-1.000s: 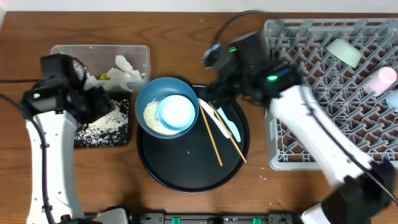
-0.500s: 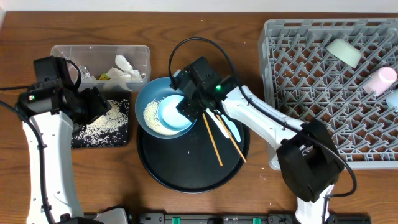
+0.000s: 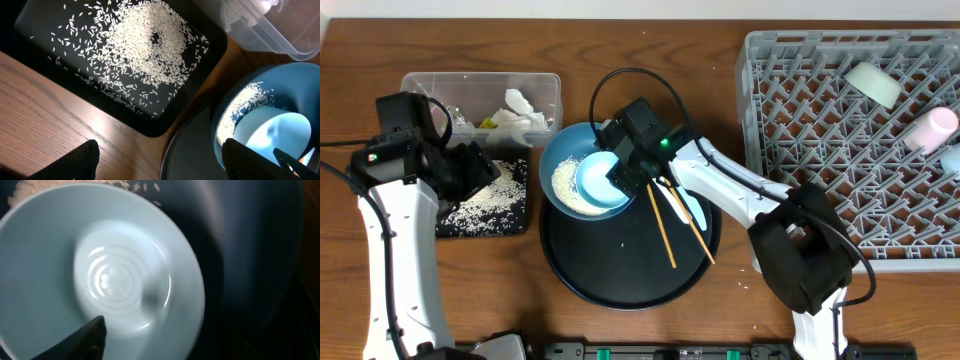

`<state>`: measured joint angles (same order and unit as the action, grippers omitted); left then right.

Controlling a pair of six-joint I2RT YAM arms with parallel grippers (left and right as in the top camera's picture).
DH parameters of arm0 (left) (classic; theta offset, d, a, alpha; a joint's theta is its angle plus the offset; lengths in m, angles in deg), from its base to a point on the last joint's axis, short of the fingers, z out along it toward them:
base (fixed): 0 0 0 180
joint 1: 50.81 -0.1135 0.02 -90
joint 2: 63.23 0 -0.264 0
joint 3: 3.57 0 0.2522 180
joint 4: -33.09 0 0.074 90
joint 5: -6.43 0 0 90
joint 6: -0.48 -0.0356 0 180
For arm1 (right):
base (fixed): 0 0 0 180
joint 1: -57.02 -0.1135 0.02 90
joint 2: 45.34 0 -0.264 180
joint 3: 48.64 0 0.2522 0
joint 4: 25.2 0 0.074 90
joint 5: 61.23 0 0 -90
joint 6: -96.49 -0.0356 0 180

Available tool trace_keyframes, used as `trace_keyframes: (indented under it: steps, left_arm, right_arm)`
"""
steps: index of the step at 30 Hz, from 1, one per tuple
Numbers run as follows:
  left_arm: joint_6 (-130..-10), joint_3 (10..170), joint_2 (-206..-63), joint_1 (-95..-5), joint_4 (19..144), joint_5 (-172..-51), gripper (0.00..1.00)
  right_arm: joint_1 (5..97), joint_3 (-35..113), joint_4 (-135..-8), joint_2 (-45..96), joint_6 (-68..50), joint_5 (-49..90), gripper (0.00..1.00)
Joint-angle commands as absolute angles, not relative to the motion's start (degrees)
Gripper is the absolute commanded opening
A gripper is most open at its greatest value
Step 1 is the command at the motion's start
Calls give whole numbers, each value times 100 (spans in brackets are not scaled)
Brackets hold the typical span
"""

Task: Sort waste into correct bins and load items into the dishwasher rack
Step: 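Grasp the light blue small bowl inside the blue bowl, right gripper, then lift the light blue bowl and carry it to the rack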

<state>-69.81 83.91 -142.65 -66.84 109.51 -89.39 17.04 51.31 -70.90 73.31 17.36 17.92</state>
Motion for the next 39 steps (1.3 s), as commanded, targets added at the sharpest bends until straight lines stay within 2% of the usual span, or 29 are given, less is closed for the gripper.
trace_keyframes:
  steps: [1,4,11,16,30,39]
  left_arm:
    - [-6925,8317,-14297,-6702,10959,-8955,80]
    - [-6925,8317,-14297,-6702,10959,-8955,80]
    - [-6925,8317,-14297,-6702,10959,-8955,81]
    - [-6925,8317,-14297,-6702,10959,-8955,84]
    - [-6925,8317,-14297,-6702,10959,-8952,84]
    - [-6925,8317,-14297,-6702,10959,-8952,84]
  right_arm:
    - [1610,5168,-7093,7383,1767,1803,60]
    - [1607,5168,-7106,7383,1764,1801,44]
    - [1607,5168,-7110,7383,1618,1803,14]
    - [1607,5168,-7110,7383,1590,1803,1]
    - [1653,5603,-7309,6535,1312,1897,1]
    - [2049,5662,-7434,5401,1260,3659,1]
